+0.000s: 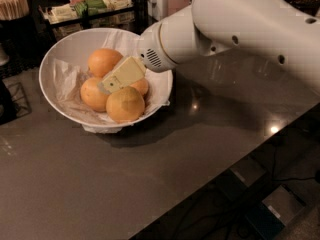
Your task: Pick orange from white bowl
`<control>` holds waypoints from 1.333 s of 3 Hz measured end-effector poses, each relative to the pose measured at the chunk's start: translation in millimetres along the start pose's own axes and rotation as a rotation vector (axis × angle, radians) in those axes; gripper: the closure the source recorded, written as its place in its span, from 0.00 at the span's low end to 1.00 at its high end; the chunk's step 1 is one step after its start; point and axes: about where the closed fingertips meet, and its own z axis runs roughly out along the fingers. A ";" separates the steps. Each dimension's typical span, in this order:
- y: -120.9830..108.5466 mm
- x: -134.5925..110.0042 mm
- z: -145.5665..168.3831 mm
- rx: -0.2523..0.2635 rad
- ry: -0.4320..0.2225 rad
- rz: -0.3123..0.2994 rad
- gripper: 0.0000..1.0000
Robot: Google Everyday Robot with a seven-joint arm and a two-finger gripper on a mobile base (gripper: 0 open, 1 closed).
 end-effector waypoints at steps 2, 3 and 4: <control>4.8 -2.0 23.5 -0.017 -0.019 -0.003 0.15; 4.7 -2.1 23.5 -0.017 -0.019 -0.003 0.17; 4.7 -2.1 23.6 -0.016 -0.019 -0.003 0.09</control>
Offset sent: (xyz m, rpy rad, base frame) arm 0.0177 0.0312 -0.0242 0.0366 -0.0071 0.0264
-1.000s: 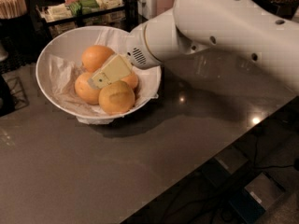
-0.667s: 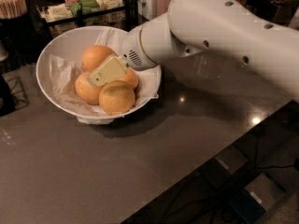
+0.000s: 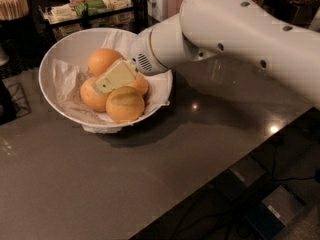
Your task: Pick orange from white bowl
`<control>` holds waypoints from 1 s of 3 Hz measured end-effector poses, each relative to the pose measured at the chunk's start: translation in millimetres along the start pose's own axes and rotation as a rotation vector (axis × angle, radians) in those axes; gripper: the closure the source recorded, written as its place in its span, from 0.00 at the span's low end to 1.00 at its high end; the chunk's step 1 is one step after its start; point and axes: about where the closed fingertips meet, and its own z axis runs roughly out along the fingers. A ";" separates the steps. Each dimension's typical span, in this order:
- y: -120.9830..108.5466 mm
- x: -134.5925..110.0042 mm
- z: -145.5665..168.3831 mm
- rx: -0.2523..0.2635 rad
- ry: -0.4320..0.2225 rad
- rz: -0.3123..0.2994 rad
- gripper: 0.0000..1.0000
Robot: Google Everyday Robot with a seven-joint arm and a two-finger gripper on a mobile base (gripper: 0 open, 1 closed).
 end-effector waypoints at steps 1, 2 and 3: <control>-2.8 -0.6 6.9 0.016 -0.017 0.004 0.09; -12.1 -5.3 14.2 0.045 -0.029 -0.008 0.09; -22.6 -7.3 24.6 0.063 -0.029 -0.016 0.12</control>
Offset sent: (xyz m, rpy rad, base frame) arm 0.0355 0.0079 -0.0067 0.0111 -0.0680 -0.0533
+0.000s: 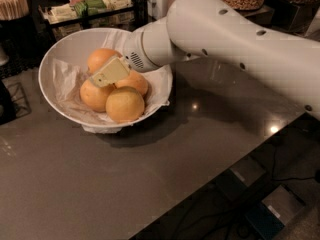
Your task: Pick orange from white bowl
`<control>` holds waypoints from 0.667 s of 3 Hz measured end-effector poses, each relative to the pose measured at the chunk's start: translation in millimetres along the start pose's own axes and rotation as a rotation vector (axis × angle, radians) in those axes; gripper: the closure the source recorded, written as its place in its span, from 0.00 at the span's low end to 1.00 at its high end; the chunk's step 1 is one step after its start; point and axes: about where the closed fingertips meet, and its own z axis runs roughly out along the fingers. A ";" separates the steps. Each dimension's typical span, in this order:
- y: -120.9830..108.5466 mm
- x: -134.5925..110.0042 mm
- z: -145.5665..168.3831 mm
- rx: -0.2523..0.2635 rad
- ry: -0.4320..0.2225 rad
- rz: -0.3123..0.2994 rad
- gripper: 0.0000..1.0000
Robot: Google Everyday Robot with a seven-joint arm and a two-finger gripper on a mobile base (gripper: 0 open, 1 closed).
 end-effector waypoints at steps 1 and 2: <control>-7.7 0.8 7.8 0.010 0.001 0.005 0.16; -11.7 0.7 17.3 -0.004 -0.017 0.023 0.22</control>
Offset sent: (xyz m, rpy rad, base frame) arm 0.0316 0.0085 -0.0168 0.0651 0.0285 -0.0054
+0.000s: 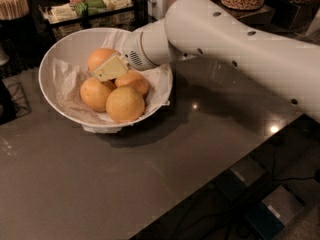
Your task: Pick orange from white bowl
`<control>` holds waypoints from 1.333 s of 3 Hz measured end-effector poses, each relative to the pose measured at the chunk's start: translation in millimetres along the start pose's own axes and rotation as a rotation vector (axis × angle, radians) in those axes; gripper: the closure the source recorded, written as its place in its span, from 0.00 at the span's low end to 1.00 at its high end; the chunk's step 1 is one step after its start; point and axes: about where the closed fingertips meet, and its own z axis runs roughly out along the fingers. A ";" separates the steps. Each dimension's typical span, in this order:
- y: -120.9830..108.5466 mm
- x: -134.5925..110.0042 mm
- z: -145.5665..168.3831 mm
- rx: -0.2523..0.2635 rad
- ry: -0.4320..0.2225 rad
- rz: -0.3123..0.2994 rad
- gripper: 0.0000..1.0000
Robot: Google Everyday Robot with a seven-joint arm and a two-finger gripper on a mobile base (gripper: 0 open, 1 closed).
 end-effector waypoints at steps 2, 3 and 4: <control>0.1 -0.2 0.1 0.000 0.000 0.000 0.10; -3.8 -2.3 13.0 -0.013 -0.012 0.003 0.20; -4.4 -0.8 18.2 -0.014 -0.010 0.010 0.20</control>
Offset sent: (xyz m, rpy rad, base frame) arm 0.0000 0.0000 0.0000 0.0000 0.0001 0.0000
